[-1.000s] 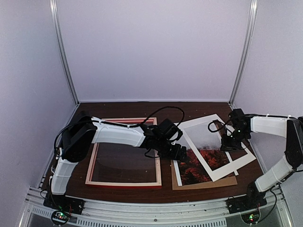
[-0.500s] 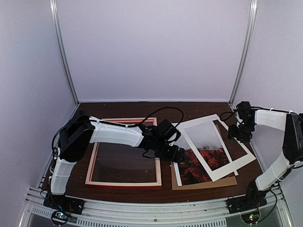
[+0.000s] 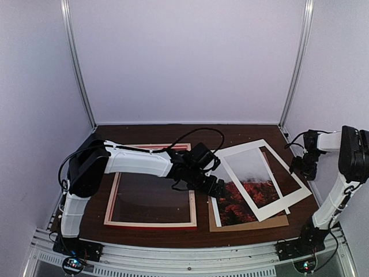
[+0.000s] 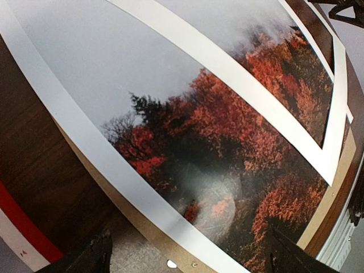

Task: Put the photo into the frame
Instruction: Pick up the mat board from the photo.

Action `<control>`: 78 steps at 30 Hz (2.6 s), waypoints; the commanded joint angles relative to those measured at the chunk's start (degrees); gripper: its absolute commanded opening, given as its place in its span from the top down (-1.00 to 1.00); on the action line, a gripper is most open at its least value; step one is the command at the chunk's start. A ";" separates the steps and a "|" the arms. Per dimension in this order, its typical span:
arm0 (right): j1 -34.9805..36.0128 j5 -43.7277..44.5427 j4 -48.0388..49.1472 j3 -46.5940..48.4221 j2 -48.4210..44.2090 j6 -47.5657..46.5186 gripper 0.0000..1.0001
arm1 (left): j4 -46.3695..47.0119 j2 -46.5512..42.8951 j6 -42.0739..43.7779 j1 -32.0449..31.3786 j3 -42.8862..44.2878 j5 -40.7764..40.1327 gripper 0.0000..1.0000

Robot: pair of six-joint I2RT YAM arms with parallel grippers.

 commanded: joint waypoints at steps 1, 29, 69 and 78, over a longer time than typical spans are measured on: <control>-1.90 -4.74 1.80 0.07 0.75 -0.36 -0.64 | 0.73 -2.08 1.26 0.14 -0.44 0.10 -0.87; -1.03 -25.15 2.03 -22.37 -21.71 5.09 -0.01 | 1.66 -0.04 0.18 0.32 0.30 0.09 -0.87; -1.03 -19.89 3.26 -23.60 -18.45 5.09 -0.29 | 10.51 10.14 -7.48 -2.95 7.84 14.75 -0.67; -1.03 -24.43 3.63 -24.59 -18.91 5.20 -0.15 | 8.41 10.05 -7.38 -2.90 7.44 13.17 -0.66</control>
